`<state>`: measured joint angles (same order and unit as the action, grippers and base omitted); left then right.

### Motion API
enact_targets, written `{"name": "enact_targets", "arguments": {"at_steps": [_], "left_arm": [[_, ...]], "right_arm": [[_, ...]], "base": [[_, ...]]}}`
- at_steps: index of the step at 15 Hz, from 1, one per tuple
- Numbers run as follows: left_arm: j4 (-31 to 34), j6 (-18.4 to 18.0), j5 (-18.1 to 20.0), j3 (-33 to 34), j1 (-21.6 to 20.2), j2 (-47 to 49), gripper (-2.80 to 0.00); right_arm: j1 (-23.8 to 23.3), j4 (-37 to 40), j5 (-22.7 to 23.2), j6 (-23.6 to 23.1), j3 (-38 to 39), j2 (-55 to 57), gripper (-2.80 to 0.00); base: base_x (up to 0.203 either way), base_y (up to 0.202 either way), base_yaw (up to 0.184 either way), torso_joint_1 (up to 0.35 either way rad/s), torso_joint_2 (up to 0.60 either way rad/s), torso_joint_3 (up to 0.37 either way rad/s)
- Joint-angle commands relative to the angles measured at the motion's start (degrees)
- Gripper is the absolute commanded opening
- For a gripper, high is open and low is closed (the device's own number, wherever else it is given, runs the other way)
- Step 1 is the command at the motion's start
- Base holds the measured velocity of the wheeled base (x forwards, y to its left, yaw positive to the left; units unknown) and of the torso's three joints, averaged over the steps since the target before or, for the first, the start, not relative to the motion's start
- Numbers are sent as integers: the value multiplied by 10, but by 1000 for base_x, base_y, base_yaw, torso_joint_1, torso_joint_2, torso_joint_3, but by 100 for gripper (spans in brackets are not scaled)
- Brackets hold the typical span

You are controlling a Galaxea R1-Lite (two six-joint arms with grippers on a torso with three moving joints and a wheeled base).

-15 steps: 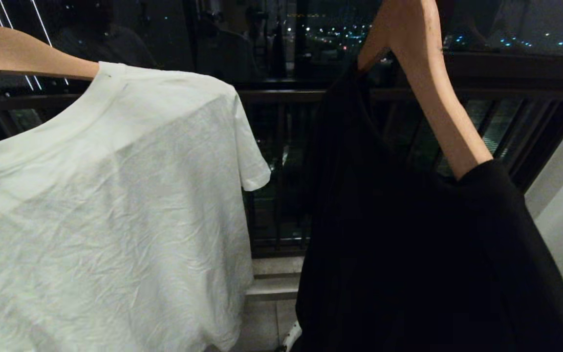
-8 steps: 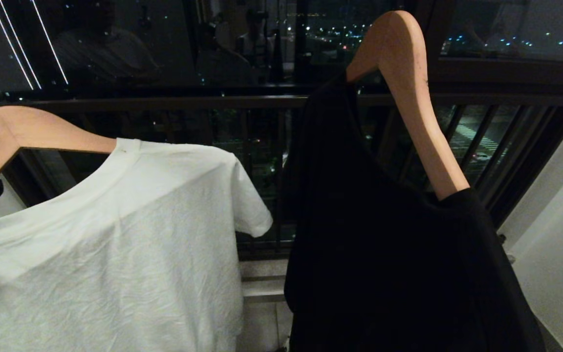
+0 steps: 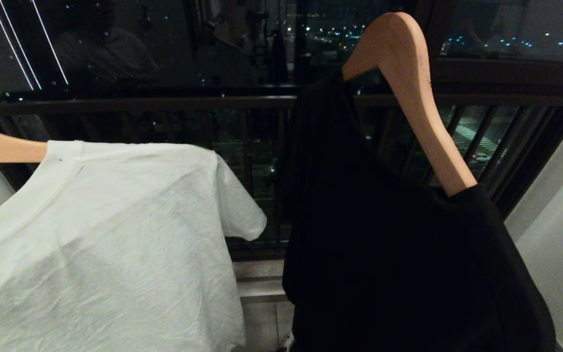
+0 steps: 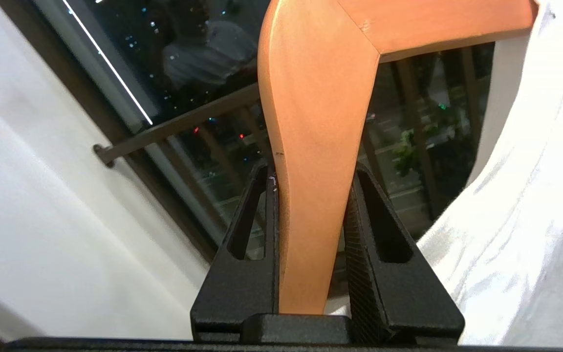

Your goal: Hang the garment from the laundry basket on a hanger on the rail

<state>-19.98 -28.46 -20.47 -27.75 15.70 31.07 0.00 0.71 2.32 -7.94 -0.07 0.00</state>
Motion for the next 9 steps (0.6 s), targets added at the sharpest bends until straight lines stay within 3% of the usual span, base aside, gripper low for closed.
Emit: {"name": "enact_targets", "arguments": {"at_steps": [1, 4, 7, 9], "left_arm": [[14, -4, -2, -20, 0, -28, -280], [5, -30, -22, -64, -6, 37, -280], [-43, -43, -25, -133, -7, 124, -280], [-59, -74, -25, -152, -8, 148, -280]], "right_arm": [[0, 0, 1, -1, 0, 1, -280], [0, 1, 1, -1, 0, 1, -280], [0, 1, 1, -1, 0, 1, -280], [0, 2, 1, -4, 0, 0, -280]], "base": [[0, 0, 0, 0, 0, 0], [0, 0, 0, 0, 0, 0], [0, 0, 0, 0, 0, 0], [0, 0, 0, 0, 0, 0]]}}
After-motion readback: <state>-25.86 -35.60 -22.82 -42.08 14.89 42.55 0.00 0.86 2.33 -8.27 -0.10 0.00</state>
